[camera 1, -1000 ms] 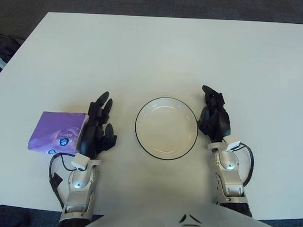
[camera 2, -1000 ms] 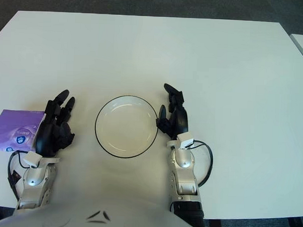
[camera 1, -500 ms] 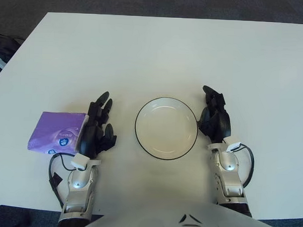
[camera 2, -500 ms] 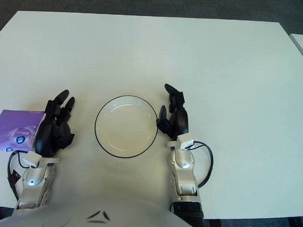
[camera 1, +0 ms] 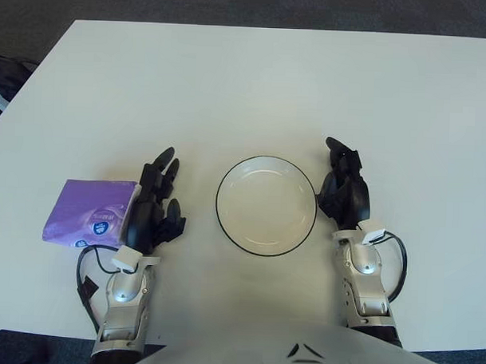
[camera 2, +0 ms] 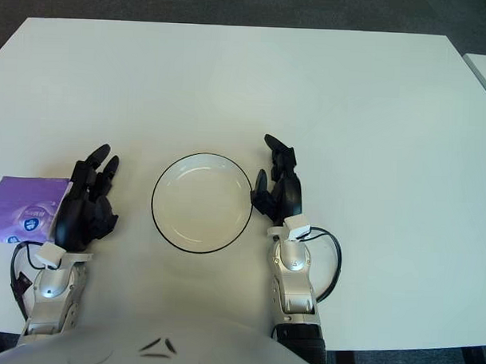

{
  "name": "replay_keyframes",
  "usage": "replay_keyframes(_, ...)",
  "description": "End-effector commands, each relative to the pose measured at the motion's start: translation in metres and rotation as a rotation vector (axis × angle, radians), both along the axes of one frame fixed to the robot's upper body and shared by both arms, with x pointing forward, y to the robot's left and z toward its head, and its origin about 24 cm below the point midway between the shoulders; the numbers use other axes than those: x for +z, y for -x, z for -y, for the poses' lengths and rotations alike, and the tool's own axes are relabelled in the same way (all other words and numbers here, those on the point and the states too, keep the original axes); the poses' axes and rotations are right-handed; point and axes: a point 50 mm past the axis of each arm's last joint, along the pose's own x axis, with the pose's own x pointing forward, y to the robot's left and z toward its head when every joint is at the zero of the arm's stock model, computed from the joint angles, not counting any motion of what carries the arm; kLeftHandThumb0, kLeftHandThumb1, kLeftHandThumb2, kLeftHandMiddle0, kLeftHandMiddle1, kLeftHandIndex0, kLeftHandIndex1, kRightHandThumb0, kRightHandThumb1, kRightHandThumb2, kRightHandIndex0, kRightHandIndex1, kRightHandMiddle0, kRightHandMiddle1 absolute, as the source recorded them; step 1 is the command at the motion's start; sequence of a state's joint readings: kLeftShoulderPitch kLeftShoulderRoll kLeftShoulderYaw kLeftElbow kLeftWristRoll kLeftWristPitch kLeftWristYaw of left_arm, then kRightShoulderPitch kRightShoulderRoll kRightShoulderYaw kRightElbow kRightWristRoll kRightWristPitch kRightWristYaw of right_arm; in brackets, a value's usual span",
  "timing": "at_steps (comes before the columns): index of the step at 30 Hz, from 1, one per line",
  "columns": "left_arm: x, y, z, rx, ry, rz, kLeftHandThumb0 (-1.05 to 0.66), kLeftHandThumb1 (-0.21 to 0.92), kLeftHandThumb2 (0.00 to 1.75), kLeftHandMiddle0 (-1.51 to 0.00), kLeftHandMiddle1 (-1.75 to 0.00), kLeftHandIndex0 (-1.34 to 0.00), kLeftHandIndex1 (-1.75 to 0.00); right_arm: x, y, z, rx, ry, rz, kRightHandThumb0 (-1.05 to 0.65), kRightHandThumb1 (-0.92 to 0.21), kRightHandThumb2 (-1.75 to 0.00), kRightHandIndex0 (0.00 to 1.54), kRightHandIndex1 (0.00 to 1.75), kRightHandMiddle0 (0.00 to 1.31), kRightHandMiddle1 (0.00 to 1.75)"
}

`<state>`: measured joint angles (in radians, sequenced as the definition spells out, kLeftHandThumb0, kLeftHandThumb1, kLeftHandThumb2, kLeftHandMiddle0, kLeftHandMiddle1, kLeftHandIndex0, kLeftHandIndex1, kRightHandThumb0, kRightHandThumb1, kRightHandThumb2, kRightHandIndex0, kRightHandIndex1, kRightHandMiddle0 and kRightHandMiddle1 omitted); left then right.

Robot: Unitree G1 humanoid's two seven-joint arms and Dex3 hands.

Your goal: Put the tissue paper into the plate.

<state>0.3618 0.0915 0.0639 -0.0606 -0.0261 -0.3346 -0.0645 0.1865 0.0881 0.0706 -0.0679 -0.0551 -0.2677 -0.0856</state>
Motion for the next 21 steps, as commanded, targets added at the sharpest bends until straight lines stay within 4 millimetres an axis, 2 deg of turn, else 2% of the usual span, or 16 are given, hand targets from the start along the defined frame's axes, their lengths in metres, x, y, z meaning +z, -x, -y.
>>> replay_keyframes(1,-0.001,0.002,-0.008,0.013,-0.026,-0.062,-0.57,0.92,0.84,-0.31,-0.01,0.0,-0.64,-0.039,0.016,0.003,-0.015,0.008,-0.219,-0.56,-0.92,-0.82,0.33,0.07,0.0,0.75)
replay_keyframes(7,0.026,-0.008,-0.008,0.002,-0.082,0.03,-0.58,0.92,0.83,-0.31,-0.01,0.0,-0.64,-0.041,0.015,0.001,-0.018,0.015,-0.223,-0.57,-0.92,-0.83,0.34,0.08,0.0,0.77)
replay_keyframes(15,0.059,-0.014,0.004,-0.048,-0.125,0.155,-0.61,0.92,0.8,-0.32,-0.01,0.0,-0.67,-0.044,0.012,-0.003,-0.02,0.017,-0.227,-0.58,-0.92,-0.83,0.34,0.08,0.0,0.78)
replay_keyframes(21,0.068,-0.012,0.009,-0.073,-0.109,0.199,-0.62,0.92,0.78,-0.33,-0.02,0.0,-0.7,-0.047,0.011,-0.005,-0.02,0.022,-0.228,-0.59,-0.92,-0.84,0.34,0.09,0.0,0.78)
